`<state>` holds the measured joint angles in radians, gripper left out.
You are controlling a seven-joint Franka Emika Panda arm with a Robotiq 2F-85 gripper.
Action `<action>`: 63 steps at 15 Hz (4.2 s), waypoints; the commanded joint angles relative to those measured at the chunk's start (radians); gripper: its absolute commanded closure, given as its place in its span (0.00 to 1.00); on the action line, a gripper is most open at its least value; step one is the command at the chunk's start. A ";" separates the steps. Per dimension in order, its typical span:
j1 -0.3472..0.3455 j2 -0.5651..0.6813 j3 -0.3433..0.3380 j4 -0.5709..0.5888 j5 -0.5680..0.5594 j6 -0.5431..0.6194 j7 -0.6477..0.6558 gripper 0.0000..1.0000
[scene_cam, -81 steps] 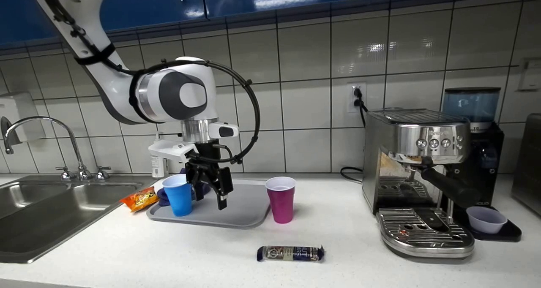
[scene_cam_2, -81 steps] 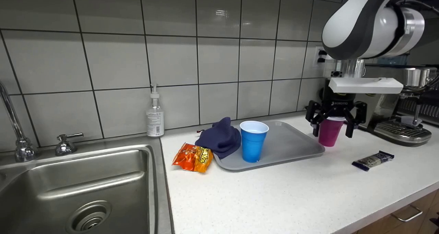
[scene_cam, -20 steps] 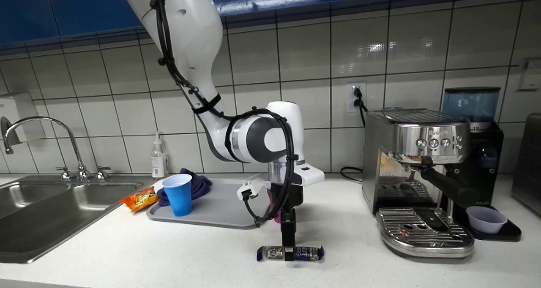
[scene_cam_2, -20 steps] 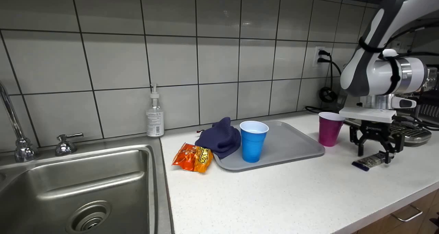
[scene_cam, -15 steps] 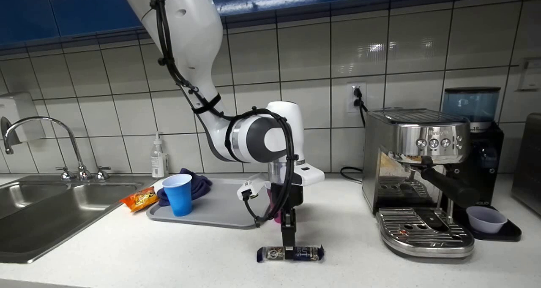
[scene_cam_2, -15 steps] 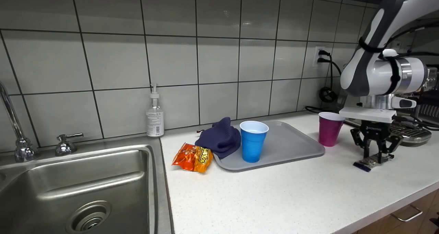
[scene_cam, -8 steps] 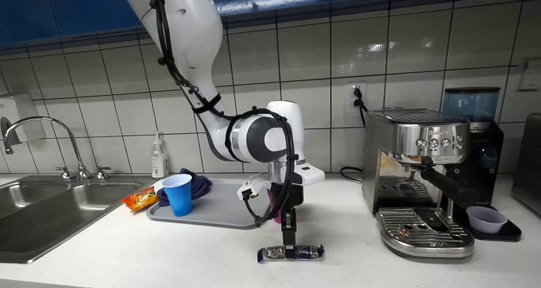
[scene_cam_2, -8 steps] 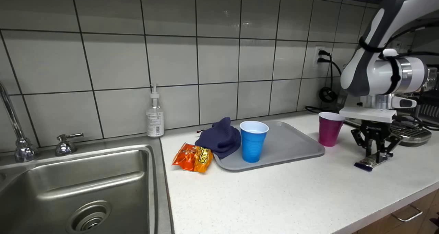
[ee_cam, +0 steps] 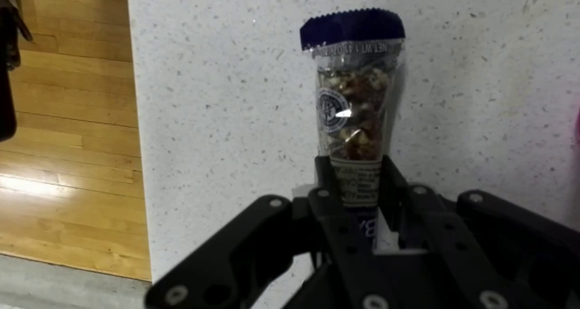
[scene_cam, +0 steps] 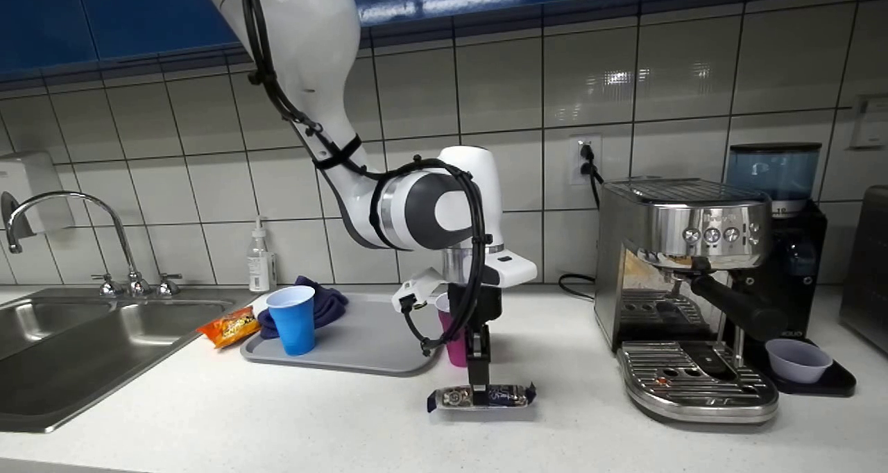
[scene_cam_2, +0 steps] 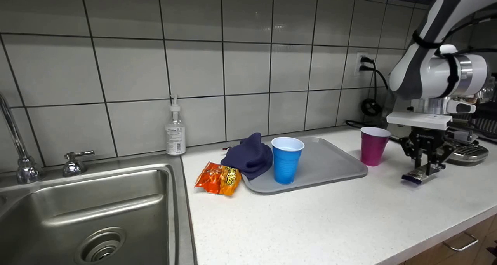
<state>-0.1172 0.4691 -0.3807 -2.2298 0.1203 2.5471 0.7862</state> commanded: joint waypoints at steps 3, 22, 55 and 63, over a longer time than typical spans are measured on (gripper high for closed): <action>0.008 -0.135 0.004 -0.095 -0.045 0.005 -0.022 0.93; 0.091 -0.357 0.174 -0.300 -0.245 0.001 -0.113 0.93; 0.220 0.105 0.244 0.304 -0.159 -0.181 -0.065 0.93; 0.228 0.193 0.233 0.416 -0.134 -0.181 -0.048 0.93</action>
<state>0.1041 0.6250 -0.1415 -1.8834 -0.0308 2.4112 0.7140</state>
